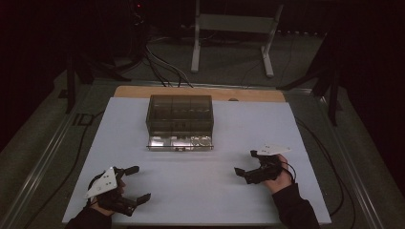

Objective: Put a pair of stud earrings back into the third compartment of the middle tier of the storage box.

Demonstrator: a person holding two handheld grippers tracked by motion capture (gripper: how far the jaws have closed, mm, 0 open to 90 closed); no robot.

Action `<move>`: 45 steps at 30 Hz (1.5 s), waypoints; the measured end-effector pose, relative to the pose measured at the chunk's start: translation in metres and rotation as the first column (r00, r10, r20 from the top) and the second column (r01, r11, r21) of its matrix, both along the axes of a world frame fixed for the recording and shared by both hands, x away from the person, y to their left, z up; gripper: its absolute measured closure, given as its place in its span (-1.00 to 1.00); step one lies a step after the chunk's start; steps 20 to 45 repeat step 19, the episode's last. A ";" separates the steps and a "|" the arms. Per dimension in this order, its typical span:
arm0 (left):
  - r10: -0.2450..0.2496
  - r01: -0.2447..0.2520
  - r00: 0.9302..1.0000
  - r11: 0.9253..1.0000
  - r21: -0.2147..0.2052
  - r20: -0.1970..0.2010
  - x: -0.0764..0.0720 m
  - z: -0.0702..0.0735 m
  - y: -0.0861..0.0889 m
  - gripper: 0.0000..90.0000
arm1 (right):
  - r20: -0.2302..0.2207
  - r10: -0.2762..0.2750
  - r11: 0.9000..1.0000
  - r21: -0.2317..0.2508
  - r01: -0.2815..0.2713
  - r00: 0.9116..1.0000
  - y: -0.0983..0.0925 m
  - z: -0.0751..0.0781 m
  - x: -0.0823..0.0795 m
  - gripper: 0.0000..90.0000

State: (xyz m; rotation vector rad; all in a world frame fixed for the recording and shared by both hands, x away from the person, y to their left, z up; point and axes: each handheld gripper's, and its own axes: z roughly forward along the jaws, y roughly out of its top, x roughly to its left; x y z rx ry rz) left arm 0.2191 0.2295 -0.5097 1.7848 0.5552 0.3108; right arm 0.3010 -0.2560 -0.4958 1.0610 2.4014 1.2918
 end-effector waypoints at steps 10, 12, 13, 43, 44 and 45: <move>-0.003 0.003 1.000 1.000 0.003 0.000 0.000 0.000 -0.001 -0.98 | 0.010 -0.043 0.999 -0.024 0.043 0.999 -0.026 -0.011 -0.021 -1.00; -0.002 0.002 1.000 1.000 0.002 0.000 0.000 0.000 0.000 -0.98 | 0.020 -0.057 0.998 -0.025 0.058 0.998 -0.031 -0.012 -0.024 -1.00; -0.003 0.003 1.000 1.000 0.003 -0.001 0.000 0.000 -0.001 -0.98 | 0.022 -0.059 0.998 -0.023 0.060 0.998 -0.033 -0.013 -0.026 -1.00; -0.004 0.004 1.000 1.000 0.005 0.000 0.000 0.000 -0.001 -0.98 | 0.032 -0.087 0.996 -0.009 0.088 0.996 -0.047 -0.015 -0.029 -1.00; -0.004 0.004 1.000 1.000 0.005 0.000 0.000 0.000 -0.001 -0.98 | 0.032 -0.087 0.996 -0.009 0.088 0.996 -0.047 -0.015 -0.029 -1.00; -0.004 0.004 1.000 1.000 0.005 0.000 0.000 0.000 -0.001 -0.98 | 0.032 -0.087 0.996 -0.009 0.088 0.996 -0.047 -0.015 -0.029 -1.00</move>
